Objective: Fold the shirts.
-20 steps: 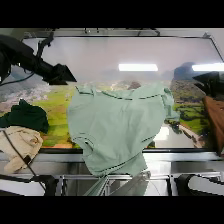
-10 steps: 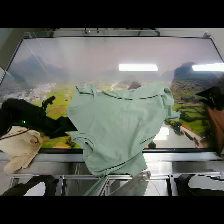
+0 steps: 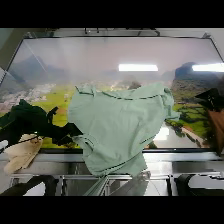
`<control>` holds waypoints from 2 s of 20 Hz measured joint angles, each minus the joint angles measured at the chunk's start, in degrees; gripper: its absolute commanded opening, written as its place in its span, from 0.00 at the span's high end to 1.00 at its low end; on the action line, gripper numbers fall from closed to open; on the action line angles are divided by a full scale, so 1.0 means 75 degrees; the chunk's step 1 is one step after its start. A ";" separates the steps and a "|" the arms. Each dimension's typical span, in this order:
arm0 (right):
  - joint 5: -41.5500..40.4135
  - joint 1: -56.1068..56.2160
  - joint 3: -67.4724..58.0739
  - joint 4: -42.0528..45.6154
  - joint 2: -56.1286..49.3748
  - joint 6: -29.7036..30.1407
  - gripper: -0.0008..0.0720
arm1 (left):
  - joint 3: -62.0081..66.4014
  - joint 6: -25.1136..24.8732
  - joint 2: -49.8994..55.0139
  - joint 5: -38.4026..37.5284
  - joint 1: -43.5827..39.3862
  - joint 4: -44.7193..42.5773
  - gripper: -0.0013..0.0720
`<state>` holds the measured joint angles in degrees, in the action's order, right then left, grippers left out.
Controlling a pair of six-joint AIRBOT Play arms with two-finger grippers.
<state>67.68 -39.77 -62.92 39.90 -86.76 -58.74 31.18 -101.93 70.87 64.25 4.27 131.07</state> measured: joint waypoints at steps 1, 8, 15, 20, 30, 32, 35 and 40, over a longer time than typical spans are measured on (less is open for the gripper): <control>0.0026 0.0000 0.0000 0.0000 0.0000 0.0000 0.35 | 0.0213 0.0006 0.0259 -0.0111 -0.0137 0.0017 0.18; 0.0254 0.0003 0.0000 0.0026 -0.0256 0.0000 0.35 | 0.1716 -0.0058 0.1244 -0.0670 -0.0443 -0.0210 0.95; -0.0265 0.0752 -0.0047 -0.0839 -0.0901 0.0379 0.35 | 0.3246 -0.0297 0.1355 -0.0117 0.0420 -0.0379 0.95; -0.1311 0.1862 -0.0868 -0.1134 -0.1923 -0.0023 0.35 | 0.3678 -0.0545 0.1411 0.0108 0.0650 -0.0507 0.95; -0.0997 0.2792 -0.2212 -0.0895 -0.3197 -0.1367 0.50 | 0.3777 -0.0901 0.2090 0.0501 0.0699 -0.0539 0.95; -0.0752 0.2821 -0.2250 -0.0560 -0.3235 -0.1547 0.90 | 0.3780 -0.0924 0.2139 0.0536 0.0699 -0.0539 0.95; -0.0274 0.2836 -0.2264 -0.0230 -0.3258 -0.1708 0.97 | 0.3786 -0.0933 0.2162 0.0583 0.0699 -0.0536 0.95; 0.1230 0.2748 -0.2270 -0.1530 -0.2390 -0.0694 0.97 | 0.4779 -0.0956 0.1617 0.1239 0.0699 -0.0481 0.95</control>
<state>76.90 -19.16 -79.94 28.42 -104.68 -63.94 67.02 -109.10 83.00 73.54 9.52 127.46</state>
